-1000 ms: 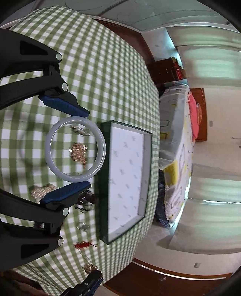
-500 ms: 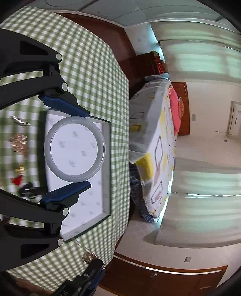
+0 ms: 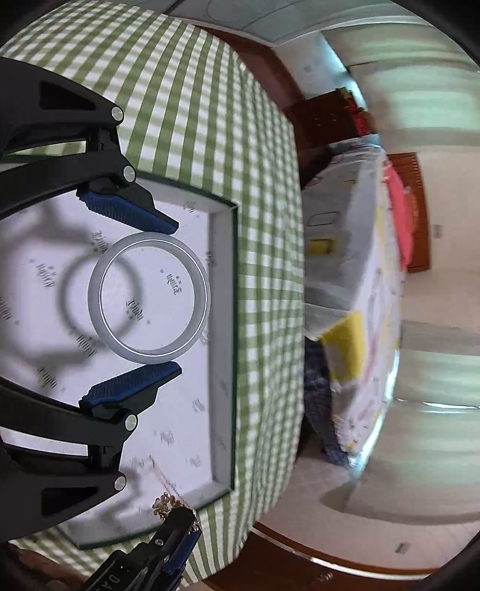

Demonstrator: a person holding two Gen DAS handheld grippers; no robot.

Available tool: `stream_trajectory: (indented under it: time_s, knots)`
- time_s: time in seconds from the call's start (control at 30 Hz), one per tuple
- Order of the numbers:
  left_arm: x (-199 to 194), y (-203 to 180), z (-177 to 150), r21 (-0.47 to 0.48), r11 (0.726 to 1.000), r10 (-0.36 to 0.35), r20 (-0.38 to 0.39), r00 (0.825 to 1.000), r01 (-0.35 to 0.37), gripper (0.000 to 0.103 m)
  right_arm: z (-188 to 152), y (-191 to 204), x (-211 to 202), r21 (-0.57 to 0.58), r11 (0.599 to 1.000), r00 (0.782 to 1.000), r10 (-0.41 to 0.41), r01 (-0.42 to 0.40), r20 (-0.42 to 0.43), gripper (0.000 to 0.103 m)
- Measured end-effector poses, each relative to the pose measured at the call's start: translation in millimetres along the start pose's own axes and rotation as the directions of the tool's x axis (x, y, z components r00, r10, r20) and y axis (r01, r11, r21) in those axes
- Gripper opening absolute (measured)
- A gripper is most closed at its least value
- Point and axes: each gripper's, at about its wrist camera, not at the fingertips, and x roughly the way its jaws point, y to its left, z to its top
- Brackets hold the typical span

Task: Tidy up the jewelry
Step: 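Set the bangle in the green tray while the right gripper sets the brooch beside it, then lift both grippers out of the tray back toward the jewelry row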

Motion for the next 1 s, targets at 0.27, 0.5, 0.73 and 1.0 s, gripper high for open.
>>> stream_trajectory:
  time_s: [0.27, 0.5, 0.73, 1.0]
  knots:
    - [35.6, 3.6, 1.9, -0.023, 1.000, -0.001, -0.139, 0.990, -0.002, 0.069, 4.1, -11.0, 42.0, 0.011, 1.000, 0.994, -0.010, 0.011, -0.105, 0.041]
    - [30.5, 7.2, -1.7, -0.029, 1.000, 0.008, -0.143, 0.990, -0.012, 0.078, 5.8, -7.7, 44.3, -0.003, 1.000, 0.994, -0.014, 0.014, -0.111, 0.054]
    - [30.2, 5.5, 1.6, -0.017, 0.999, 0.026, -0.127, 0.992, -0.028, 0.079, 7.4, -8.5, 38.2, -0.003, 1.000, 0.996, -0.013, 0.013, -0.087, 0.055]
    - [-22.7, 7.2, -1.6, -0.047, 0.999, -0.004, 0.015, 1.000, 0.005, 0.079, -1.9, -0.9, -15.7, 0.004, 1.000, 1.000, 0.008, -0.008, 0.010, 0.055]
